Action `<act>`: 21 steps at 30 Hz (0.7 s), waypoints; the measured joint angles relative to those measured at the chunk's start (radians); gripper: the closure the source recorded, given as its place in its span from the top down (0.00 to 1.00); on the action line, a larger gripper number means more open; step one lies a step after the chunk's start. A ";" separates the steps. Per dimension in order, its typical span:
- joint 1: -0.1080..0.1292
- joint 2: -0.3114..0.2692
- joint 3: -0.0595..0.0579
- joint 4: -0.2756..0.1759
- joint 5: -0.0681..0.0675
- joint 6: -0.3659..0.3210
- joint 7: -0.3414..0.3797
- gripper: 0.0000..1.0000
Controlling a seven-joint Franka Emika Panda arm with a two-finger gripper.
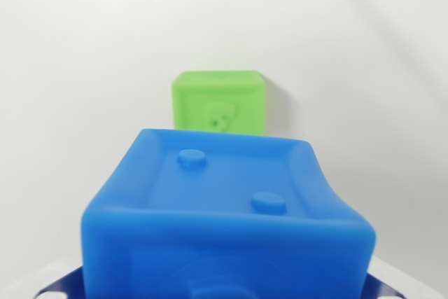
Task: Stack cube
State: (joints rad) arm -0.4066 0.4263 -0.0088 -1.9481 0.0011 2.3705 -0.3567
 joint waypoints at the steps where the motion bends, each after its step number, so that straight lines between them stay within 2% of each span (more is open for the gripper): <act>1: 0.000 0.006 0.000 -0.001 0.000 0.006 0.000 0.00; 21: 0.000 0.092 0.000 -0.006 0.000 0.097 0.000 0.00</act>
State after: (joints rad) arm -0.4066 0.5187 -0.0088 -1.9537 0.0011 2.4671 -0.3570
